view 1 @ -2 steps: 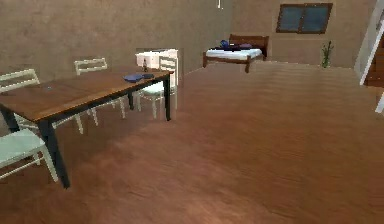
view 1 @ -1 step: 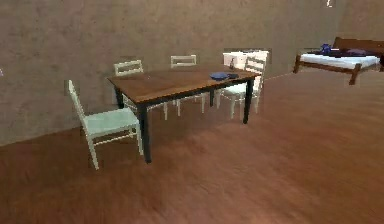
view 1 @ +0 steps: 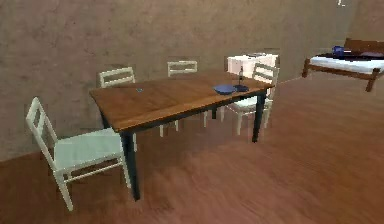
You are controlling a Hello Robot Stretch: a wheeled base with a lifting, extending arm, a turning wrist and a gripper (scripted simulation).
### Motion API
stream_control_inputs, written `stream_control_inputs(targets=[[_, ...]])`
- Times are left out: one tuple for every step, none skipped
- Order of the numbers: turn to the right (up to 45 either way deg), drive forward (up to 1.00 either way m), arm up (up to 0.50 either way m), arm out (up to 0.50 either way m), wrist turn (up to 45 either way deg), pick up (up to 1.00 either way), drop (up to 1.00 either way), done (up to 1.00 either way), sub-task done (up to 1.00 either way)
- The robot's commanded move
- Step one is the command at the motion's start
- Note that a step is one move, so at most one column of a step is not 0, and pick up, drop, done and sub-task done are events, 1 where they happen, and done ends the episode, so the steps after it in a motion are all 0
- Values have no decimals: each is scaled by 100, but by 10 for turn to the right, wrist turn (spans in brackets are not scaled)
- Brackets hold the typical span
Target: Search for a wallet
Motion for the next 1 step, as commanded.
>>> stream_control_inputs(targets=[[450, 0, 0, 0, 0, 0, 0, 0, 0]])
